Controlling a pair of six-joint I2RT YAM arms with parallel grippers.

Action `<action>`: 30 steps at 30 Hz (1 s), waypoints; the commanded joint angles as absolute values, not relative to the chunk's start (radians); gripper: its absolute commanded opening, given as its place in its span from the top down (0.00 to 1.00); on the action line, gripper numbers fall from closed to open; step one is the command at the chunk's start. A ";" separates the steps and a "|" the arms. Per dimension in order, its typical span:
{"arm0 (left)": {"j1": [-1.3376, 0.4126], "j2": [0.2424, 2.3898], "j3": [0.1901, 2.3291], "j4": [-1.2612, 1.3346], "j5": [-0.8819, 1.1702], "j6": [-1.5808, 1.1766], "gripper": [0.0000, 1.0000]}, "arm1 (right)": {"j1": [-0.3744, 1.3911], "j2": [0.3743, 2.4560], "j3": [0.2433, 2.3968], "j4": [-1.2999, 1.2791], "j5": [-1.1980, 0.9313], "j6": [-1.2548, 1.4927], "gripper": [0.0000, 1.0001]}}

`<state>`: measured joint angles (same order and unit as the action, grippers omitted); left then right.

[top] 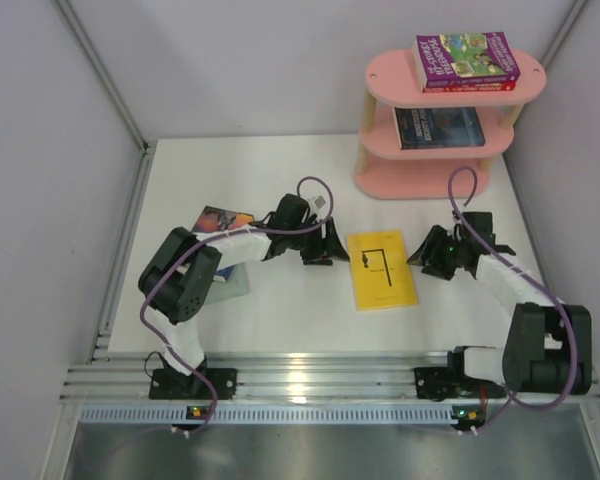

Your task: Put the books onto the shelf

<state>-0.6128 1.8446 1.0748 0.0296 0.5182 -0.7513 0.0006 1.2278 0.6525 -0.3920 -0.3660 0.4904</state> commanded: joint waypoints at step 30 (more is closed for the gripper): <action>-0.554 2.063 1.161 -0.058 0.667 -0.702 0.87 | 0.129 1.477 0.497 0.214 -0.690 0.552 0.36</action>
